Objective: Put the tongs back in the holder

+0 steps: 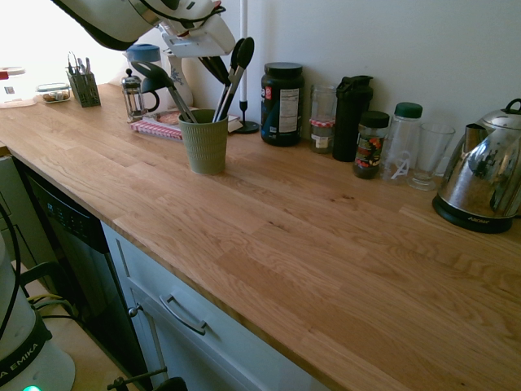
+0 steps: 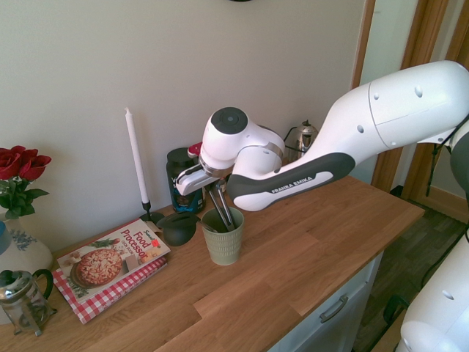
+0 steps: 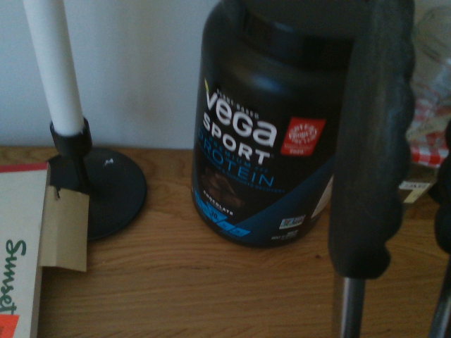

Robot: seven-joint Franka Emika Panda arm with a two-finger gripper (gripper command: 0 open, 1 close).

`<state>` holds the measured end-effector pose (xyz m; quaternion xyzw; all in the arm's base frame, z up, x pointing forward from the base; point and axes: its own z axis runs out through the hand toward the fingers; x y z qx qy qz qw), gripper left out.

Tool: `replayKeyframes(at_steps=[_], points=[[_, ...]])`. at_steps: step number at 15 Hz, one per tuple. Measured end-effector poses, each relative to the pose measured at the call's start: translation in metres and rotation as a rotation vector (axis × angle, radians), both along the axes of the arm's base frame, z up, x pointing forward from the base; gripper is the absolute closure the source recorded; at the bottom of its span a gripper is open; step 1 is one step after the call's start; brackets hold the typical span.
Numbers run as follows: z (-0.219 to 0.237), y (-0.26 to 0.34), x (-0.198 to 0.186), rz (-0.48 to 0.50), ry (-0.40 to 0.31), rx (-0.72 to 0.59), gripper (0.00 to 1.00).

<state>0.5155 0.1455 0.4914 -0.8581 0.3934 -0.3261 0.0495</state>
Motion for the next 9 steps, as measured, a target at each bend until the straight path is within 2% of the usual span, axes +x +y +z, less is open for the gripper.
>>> replayKeyframes(at_steps=[5, 9], points=[[0.005, -0.009, -0.020, -0.001, 0.009, 0.035, 0.00], [0.037, -0.015, -0.038, 0.009, 0.016, 0.065, 0.00]])
